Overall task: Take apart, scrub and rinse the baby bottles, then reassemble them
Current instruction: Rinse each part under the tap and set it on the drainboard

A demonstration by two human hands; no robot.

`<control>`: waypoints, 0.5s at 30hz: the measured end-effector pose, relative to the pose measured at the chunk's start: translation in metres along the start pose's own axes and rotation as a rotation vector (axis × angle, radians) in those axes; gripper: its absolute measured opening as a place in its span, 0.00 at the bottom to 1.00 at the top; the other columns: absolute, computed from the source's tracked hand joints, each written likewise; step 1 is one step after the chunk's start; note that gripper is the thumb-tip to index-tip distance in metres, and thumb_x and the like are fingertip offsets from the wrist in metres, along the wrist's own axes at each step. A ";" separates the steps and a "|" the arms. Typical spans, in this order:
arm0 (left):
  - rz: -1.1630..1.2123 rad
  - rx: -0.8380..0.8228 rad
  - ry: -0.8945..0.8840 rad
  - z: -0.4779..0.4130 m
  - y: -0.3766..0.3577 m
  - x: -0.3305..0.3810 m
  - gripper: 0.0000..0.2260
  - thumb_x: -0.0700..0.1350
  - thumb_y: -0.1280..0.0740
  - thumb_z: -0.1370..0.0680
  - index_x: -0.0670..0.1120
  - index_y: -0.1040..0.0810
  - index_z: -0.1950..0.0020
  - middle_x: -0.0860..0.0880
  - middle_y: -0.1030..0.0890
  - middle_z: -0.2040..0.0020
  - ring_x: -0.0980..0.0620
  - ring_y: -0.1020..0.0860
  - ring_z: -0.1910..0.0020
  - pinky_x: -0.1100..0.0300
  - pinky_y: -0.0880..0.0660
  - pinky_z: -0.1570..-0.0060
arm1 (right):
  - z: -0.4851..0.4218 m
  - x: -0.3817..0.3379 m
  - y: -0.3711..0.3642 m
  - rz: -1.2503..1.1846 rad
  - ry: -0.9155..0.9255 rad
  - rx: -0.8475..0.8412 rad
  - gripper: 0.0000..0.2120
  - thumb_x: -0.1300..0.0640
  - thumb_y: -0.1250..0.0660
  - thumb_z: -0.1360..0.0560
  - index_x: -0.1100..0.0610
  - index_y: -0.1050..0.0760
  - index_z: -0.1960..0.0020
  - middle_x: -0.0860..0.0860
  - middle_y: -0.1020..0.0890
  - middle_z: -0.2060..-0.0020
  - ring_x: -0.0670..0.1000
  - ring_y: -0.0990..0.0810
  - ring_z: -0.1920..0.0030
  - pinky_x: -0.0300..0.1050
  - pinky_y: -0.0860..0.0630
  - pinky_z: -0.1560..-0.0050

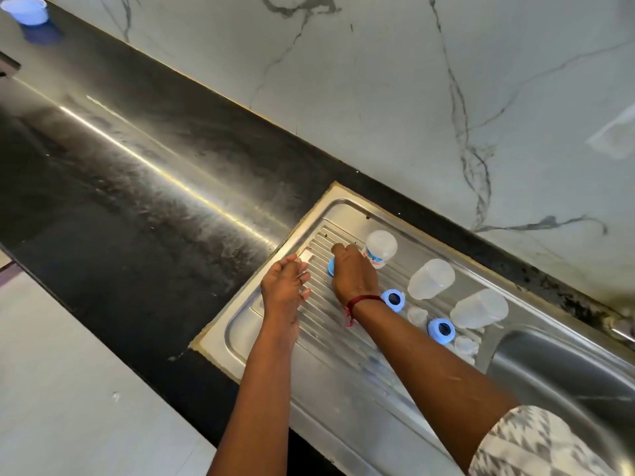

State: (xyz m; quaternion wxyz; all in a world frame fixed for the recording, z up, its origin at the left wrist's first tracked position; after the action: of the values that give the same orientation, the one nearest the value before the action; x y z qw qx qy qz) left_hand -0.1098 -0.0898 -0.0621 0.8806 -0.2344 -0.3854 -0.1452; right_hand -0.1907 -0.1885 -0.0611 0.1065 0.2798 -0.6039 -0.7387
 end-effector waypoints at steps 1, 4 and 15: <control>0.002 0.001 -0.002 0.000 0.001 0.000 0.04 0.42 0.34 0.19 0.47 0.20 0.46 0.46 0.17 0.52 0.49 0.21 0.54 0.54 0.26 0.56 | 0.000 0.000 -0.001 -0.011 -0.002 0.005 0.17 0.63 0.34 0.22 0.58 0.29 0.34 0.57 0.23 0.41 0.56 0.20 0.46 0.46 0.23 0.48; -0.010 0.000 -0.007 0.003 0.002 0.001 0.05 0.43 0.34 0.19 0.47 0.20 0.45 0.45 0.16 0.51 0.49 0.20 0.53 0.54 0.26 0.55 | 0.003 0.001 0.001 -0.035 -0.008 0.035 0.16 0.64 0.33 0.23 0.58 0.28 0.36 0.57 0.22 0.42 0.56 0.20 0.47 0.47 0.22 0.47; -0.179 -0.184 -0.097 0.059 -0.048 0.000 0.07 0.47 0.34 0.18 0.46 0.19 0.44 0.44 0.15 0.46 0.45 0.17 0.46 0.53 0.23 0.50 | 0.066 0.034 0.052 -0.362 -0.016 0.349 0.14 0.59 0.30 0.23 0.58 0.21 0.38 0.55 0.17 0.43 0.54 0.18 0.47 0.46 0.23 0.43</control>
State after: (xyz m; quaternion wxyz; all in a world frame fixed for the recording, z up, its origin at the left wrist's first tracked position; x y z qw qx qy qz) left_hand -0.1667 -0.0993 -0.0131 0.8191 -0.2855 -0.4321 -0.2466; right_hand -0.2636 -0.1635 -0.0136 -0.0822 0.3917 -0.6632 -0.6325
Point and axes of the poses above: each hand's wrist, its own z-axis away from the middle knuckle, its own y-axis out of the back of the hand, x = y × z, the point moved 2 cm from there along -z, towards the middle knuckle
